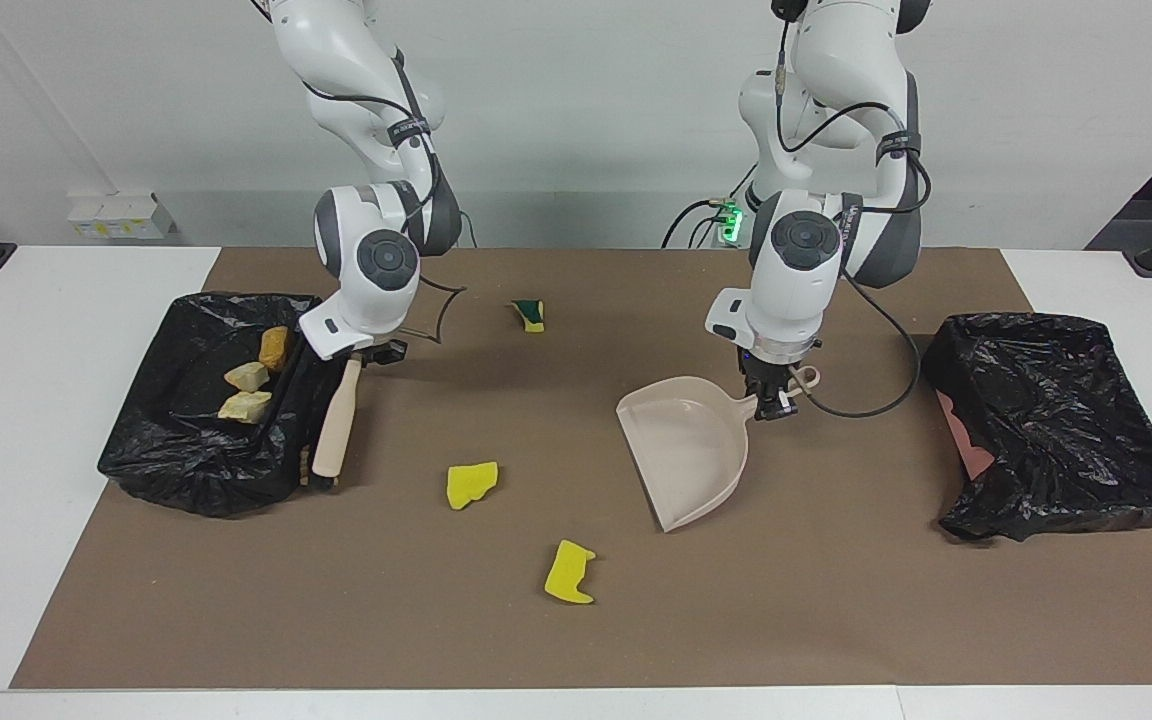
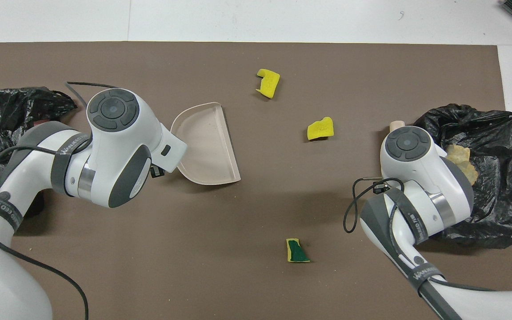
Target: Sweep and dump trash in bin
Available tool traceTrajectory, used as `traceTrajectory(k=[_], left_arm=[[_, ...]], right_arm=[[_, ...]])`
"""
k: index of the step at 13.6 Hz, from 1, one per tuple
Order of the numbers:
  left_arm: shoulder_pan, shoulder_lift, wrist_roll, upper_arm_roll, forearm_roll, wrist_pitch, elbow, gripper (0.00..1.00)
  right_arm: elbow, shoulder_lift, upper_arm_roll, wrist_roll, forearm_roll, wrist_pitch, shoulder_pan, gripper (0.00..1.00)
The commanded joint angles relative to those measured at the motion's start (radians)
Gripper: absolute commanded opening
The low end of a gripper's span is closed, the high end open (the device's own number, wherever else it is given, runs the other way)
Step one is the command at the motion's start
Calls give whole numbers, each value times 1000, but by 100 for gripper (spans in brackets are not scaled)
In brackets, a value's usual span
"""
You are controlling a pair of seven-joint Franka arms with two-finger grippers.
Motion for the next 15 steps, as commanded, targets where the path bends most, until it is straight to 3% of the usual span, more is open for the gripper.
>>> traceTrajectory(k=[1,5,7,10,12,15], left_arm=[[3,-55,29,-6,47,51,-85,0],[-9,-70,29,-5,76,76,-130,0],[-10,-75,29,-6,90,78,-131,0],[-10,-75,28,-6,89,81,-131,0],[-10,-75,24,-6,89,81,-133,0],[-10,-75,21,-6,89,84,-133,0]], right_arm=[[74,49,18,-50,101,1,51,0],[240,93,18,-47,206,-106,149,0],[332,112,18,-47,193,-200,143,0],[349,108,8,-52,102,-234,119,0],[331,107,5,-63,62,-234,36,0],[277,95,4,-64,45,-235,11,0]])
